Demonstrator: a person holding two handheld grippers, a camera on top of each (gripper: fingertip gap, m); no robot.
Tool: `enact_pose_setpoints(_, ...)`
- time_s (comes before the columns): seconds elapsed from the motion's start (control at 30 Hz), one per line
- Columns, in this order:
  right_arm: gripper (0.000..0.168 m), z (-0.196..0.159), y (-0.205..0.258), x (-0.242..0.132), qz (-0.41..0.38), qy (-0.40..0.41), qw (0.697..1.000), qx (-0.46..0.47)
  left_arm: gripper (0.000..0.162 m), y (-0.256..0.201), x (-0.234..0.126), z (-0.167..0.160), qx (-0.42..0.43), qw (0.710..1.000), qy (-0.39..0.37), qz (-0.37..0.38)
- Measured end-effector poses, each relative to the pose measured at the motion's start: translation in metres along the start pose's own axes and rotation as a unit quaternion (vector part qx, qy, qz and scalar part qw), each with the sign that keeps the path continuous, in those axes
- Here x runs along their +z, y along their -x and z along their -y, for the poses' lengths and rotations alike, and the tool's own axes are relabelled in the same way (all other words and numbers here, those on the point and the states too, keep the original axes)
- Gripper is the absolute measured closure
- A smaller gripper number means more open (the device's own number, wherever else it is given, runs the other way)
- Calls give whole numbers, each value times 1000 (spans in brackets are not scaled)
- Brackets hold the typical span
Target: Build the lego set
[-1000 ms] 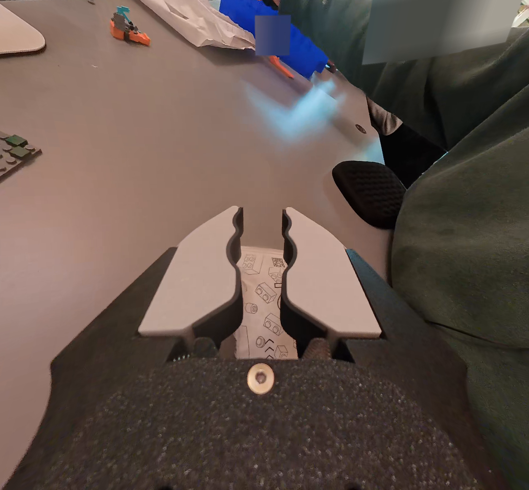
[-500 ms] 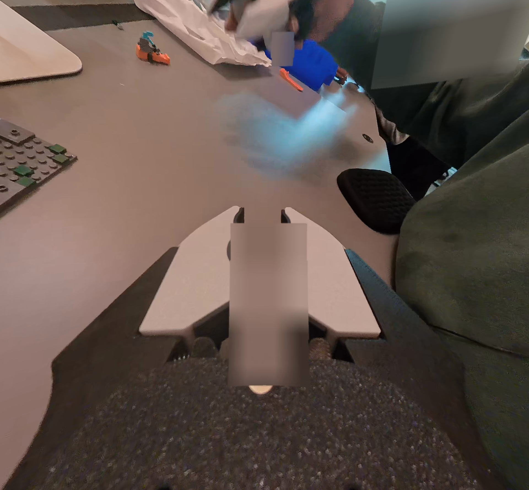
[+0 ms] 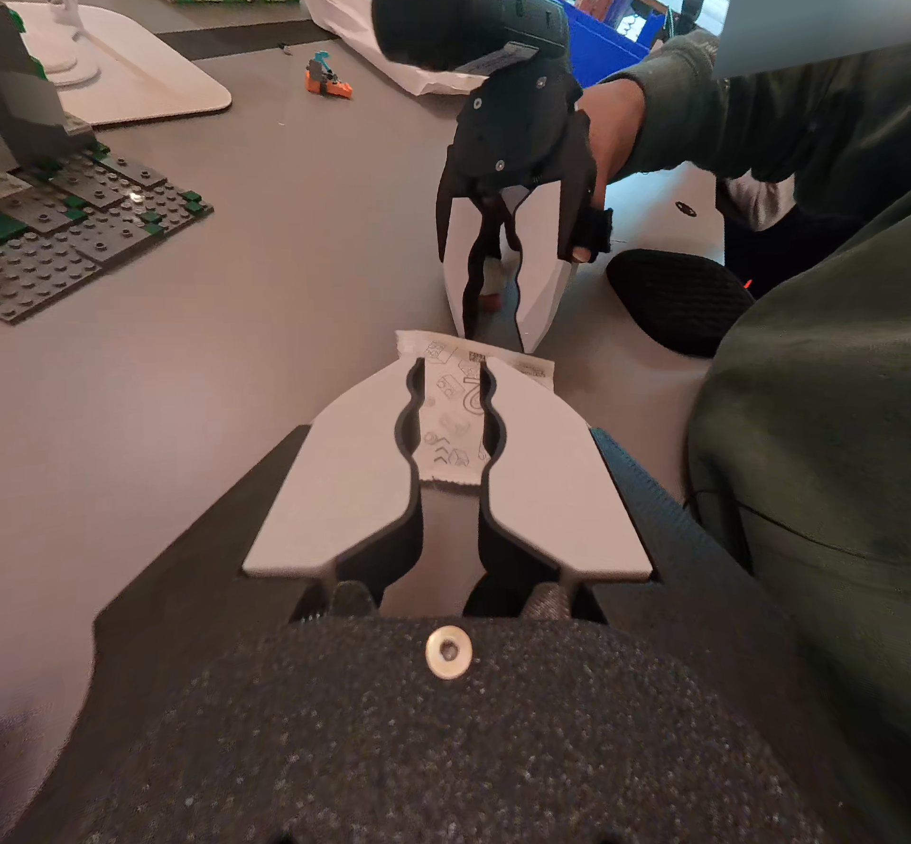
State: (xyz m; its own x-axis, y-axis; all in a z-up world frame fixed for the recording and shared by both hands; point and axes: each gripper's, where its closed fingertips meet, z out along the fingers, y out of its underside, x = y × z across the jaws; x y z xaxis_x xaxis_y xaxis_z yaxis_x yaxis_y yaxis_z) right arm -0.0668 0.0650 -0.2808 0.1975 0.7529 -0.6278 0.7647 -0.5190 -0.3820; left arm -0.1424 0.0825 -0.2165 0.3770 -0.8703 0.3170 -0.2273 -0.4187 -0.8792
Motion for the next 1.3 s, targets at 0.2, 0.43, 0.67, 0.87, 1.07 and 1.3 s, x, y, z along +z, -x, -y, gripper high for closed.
enact_pose_setpoints(0.2,160,8,-2,16,-8,-8,999,33,142,-2,-10,-12,16,1000,4,21)
enact_pose_setpoints(0.43,168,28,0,2,-31,-138,990,-26,141,2,-26,-25,-10,1000,1,24)
enact_pose_setpoints(0.67,168,44,3,-53,-104,-316,928,-166,129,-11,-15,-21,-30,999,-24,-21)
enact_pose_setpoints(0.87,168,41,26,-76,-135,-385,867,-287,114,-12,23,-18,44,999,9,-6)
enact_pose_setpoints(1.07,168,23,35,-71,-150,-386,843,-343,155,-26,46,-22,163,985,46,-31)
enact_pose_setpoints(1.3,168,10,45,-71,-172,-376,821,-393,159,-24,54,-15,300,951,54,58)
